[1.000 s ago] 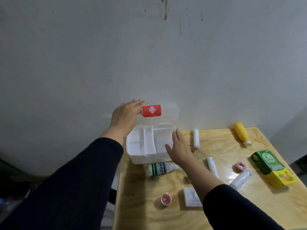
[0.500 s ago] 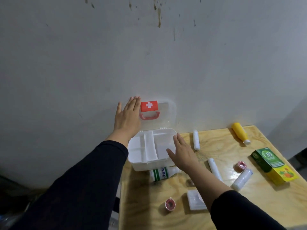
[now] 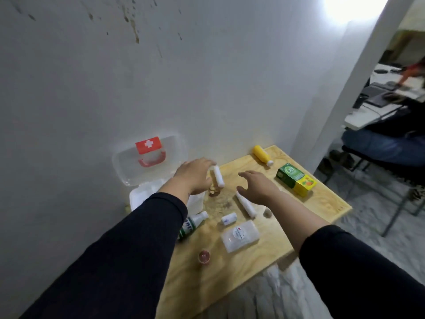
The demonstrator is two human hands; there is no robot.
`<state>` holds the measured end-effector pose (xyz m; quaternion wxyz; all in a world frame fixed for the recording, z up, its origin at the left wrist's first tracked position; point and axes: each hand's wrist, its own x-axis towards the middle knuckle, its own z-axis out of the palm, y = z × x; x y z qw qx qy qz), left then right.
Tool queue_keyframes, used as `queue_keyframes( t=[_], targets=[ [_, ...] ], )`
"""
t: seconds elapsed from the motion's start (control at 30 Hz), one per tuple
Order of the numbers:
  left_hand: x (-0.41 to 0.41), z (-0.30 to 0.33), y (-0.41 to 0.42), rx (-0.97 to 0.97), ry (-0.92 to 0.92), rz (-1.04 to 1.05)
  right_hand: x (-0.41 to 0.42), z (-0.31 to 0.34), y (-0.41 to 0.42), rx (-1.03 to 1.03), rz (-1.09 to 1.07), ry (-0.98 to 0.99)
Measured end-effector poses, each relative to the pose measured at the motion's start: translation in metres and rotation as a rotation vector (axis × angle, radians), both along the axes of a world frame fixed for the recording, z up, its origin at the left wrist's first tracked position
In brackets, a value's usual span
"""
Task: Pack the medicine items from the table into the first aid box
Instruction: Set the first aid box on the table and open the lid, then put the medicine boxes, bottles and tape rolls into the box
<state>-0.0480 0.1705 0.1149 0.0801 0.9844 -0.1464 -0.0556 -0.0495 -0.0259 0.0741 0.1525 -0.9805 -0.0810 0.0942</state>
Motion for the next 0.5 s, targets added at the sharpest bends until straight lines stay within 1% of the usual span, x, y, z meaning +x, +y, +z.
queue_keyframes(
  t=[0.1,0.17,0.27,0.4,0.5],
  targets=[
    [0.0,-0.015,-0.04,0.009,0.15,-0.061,-0.011,-0.002,-0.044,-0.014,-0.079,0.013],
    [0.0,-0.021,-0.064,0.025,0.215,-0.088,-0.014,-0.005,-0.075,-0.002,-0.123,0.024],
    [0.008,-0.031,-0.096,0.069,0.246,-0.119,-0.01,-0.014,-0.121,-0.013,-0.16,0.028],
    [0.025,-0.044,-0.132,0.071,0.264,-0.097,0.004,-0.035,-0.172,-0.01,-0.193,0.058],
    [0.04,-0.053,-0.163,0.059,0.287,-0.048,0.02,-0.055,-0.208,0.056,-0.225,0.061]
  ],
)
